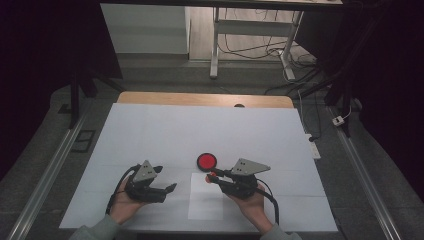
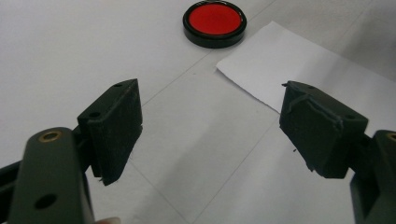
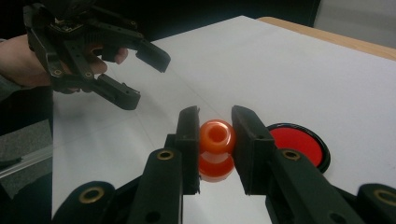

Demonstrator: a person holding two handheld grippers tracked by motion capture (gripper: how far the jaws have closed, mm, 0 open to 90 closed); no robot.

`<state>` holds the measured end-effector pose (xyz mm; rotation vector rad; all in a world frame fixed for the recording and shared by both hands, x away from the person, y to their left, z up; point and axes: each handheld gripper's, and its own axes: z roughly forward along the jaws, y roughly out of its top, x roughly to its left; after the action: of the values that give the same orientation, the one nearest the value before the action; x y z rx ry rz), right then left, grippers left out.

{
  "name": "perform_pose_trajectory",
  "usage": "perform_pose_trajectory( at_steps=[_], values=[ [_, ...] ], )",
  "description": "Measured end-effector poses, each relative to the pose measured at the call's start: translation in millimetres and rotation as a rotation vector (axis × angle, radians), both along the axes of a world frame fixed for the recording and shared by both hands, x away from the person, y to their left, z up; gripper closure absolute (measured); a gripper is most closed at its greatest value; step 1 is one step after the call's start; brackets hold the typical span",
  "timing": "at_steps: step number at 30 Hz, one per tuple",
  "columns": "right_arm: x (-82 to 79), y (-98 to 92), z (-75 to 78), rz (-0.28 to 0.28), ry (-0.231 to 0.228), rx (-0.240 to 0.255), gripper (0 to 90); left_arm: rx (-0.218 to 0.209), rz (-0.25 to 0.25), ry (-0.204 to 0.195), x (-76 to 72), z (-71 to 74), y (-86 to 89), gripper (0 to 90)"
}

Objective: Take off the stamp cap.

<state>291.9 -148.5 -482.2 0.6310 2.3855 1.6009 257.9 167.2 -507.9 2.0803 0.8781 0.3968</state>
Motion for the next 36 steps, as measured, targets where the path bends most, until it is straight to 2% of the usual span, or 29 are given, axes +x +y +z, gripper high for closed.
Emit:
perform_pose_trajectory(
  at_steps=[36],
  values=[
    [0.5, 0.4, 2.5, -0.002, -0.008, 0.008, 71.9, 0.001, -0.076, 0.011, 12.5, 0.8, -38.4, 21.7]
  ],
)
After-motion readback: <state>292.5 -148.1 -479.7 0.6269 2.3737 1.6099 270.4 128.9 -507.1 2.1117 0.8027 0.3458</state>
